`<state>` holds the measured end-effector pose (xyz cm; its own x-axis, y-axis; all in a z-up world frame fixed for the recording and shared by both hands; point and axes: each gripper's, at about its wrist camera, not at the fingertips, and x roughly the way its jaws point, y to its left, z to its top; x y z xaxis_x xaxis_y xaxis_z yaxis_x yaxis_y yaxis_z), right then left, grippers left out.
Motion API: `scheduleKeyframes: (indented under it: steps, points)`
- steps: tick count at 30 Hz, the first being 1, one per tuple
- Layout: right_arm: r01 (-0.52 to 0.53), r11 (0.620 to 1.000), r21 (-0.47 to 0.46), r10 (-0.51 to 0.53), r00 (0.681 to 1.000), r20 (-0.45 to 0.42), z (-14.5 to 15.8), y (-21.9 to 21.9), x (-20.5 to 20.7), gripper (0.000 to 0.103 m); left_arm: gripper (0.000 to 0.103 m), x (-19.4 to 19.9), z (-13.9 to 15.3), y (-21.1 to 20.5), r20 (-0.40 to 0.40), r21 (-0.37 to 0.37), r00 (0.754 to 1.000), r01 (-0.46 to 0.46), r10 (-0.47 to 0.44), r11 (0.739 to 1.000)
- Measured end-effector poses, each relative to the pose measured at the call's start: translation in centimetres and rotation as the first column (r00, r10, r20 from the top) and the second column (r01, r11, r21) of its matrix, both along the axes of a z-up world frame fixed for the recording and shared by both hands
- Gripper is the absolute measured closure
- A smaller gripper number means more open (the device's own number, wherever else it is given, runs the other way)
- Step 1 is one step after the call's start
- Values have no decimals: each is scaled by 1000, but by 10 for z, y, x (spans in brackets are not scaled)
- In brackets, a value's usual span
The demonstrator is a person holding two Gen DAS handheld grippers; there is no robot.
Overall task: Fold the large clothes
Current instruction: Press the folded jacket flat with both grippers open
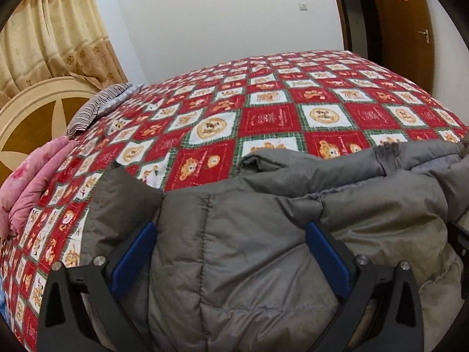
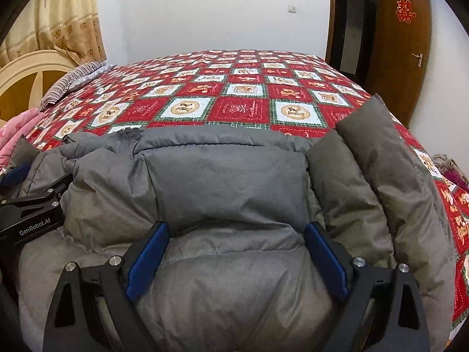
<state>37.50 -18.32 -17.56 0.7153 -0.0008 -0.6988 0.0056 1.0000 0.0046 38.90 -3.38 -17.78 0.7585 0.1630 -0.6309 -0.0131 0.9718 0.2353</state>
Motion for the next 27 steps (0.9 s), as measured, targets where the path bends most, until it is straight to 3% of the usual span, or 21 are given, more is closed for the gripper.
scheduleKeyframes:
  steps: [27]
  points:
    - [7, 999, -52, -13, 995, -103, -15, 6, 15, 7, 0, 11, -13, -5, -72, 24, 997, -6, 8, 1000]
